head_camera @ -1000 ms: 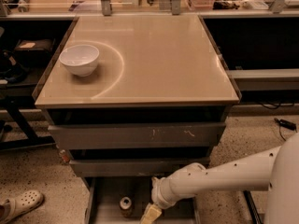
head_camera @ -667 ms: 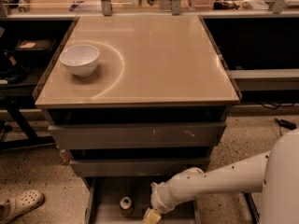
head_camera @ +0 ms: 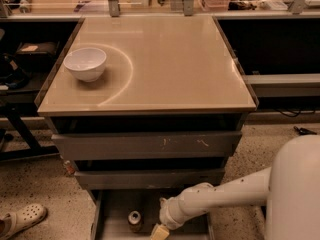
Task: Pick orange can from bottom drawer and place on counter
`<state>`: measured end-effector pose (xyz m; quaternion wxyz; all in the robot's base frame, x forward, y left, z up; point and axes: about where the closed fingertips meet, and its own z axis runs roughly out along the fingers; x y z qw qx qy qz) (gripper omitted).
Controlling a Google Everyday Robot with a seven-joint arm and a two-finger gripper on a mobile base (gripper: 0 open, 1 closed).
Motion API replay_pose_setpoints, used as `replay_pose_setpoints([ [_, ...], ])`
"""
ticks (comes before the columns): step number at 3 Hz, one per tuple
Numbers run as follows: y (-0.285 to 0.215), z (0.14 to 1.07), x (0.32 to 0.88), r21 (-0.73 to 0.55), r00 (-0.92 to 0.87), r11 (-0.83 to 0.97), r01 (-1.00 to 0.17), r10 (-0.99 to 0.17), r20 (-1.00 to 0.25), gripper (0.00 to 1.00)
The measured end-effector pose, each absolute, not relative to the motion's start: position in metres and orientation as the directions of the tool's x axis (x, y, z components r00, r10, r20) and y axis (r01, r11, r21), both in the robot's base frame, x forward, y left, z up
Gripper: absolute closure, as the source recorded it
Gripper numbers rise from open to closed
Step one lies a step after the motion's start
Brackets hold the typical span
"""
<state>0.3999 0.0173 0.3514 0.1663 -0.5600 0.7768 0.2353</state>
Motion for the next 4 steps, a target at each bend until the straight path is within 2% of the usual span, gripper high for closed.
replay_pose_setpoints([
  [2,0.037,0.258,0.453,0.203,-0.344,0.278,-0.939,-0.723,-0.6,0.0],
  [4,0.039,0.245,0.462,0.202,-0.351,0.289,-0.936,-0.705,-0.616,0.0],
])
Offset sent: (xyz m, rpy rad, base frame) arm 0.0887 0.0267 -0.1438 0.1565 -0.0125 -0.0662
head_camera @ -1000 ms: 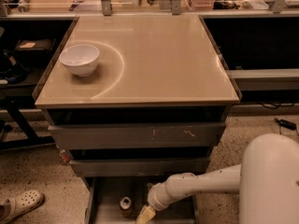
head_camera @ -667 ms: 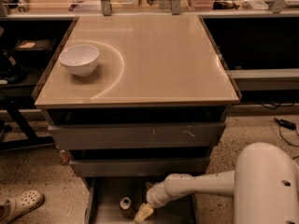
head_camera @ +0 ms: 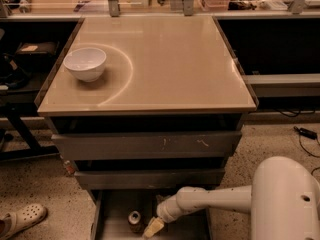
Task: Pick orange can from bottom drawer and place on counter
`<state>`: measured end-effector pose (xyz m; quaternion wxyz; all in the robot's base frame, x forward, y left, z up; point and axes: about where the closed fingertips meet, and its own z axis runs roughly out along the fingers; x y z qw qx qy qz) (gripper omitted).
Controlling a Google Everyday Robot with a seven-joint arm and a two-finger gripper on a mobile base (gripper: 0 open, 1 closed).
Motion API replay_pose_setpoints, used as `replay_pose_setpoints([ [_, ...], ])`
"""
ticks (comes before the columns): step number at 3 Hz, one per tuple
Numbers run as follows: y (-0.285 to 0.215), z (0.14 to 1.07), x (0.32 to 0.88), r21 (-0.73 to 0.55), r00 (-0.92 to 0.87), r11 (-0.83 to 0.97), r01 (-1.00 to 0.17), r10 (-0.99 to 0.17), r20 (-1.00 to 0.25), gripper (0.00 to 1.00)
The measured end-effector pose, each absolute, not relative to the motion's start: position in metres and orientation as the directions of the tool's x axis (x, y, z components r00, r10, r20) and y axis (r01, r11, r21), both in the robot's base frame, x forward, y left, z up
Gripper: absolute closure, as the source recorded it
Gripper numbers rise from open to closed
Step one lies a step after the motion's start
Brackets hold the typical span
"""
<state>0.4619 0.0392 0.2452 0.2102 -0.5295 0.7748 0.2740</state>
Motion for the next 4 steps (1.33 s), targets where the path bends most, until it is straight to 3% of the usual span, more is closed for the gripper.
replay_pose_setpoints([
  [2,0.07,0.219,0.466,0.225,-0.337,0.267,-0.937,-0.524,-0.782,0.0],
  [4,0.098,0.206,0.456,0.214,-0.293,0.217,-0.953,-0.464,-0.836,0.0],
])
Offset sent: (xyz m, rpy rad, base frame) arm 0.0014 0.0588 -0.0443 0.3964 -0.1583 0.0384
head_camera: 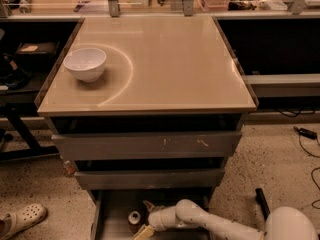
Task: Pick orange can from bottom drawer and place on counter
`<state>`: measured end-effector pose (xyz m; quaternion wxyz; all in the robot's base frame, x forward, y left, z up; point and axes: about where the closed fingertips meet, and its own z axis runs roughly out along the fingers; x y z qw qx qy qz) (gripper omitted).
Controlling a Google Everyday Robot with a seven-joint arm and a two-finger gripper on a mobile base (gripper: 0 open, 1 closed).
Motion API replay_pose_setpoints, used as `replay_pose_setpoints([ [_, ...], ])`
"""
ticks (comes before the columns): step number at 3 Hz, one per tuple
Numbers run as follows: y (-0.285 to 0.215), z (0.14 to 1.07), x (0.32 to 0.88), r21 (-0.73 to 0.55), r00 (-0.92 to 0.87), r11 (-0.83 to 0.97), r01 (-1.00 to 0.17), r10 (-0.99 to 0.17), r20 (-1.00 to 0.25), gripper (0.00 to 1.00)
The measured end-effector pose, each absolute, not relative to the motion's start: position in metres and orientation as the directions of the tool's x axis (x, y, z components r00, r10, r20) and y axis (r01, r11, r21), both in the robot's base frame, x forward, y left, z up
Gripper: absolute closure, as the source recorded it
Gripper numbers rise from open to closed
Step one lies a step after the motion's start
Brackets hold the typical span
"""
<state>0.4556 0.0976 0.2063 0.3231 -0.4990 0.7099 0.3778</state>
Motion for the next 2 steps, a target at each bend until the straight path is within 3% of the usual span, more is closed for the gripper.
replay_pose_setpoints([
  [2,0.1,0.193,0.471,0.159,-0.236,0.193,-0.968,-0.493,-0.837,0.0],
])
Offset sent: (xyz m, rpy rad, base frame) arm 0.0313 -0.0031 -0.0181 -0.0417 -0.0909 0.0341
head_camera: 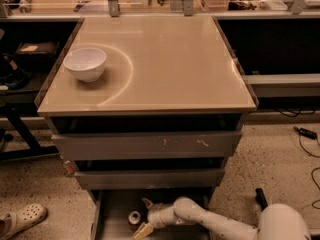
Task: Pick orange can from bottom drawer and place on counter
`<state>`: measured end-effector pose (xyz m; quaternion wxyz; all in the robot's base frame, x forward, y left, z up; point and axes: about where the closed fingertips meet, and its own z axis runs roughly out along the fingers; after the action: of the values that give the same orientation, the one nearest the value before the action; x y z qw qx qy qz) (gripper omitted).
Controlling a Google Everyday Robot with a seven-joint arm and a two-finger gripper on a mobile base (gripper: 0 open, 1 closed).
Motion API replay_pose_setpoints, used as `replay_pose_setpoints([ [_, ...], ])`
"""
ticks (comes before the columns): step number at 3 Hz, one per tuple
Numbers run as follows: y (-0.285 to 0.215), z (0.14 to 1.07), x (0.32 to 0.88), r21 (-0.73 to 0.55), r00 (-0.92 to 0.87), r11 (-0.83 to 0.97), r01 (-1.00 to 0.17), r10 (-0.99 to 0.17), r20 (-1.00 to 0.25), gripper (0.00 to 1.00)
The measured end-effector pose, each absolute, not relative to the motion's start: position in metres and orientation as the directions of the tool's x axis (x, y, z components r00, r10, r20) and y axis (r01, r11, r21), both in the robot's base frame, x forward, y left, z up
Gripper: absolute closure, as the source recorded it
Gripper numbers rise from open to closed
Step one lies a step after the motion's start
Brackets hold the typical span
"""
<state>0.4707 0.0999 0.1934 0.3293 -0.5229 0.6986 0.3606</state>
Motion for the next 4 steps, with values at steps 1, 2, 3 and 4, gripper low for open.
replay_pose_setpoints([
  [1,0.0979,0.1891,0.4754,0.144,-0.226,0.196,-0.97,-0.498,-0.837,0.0],
  [2,0.0966,0.1849,0.4791,0.138,-0.225,0.209,-0.968,-0.487,-0.844,0.0],
  [3,0.1049,0.1922,0.4839,0.12,-0.216,0.221,-0.968,-0.488,-0.846,0.0],
  [4,0.1054,0.193,0.4842,0.119,-0.217,0.224,-0.967,-0.487,-0.846,0.0],
])
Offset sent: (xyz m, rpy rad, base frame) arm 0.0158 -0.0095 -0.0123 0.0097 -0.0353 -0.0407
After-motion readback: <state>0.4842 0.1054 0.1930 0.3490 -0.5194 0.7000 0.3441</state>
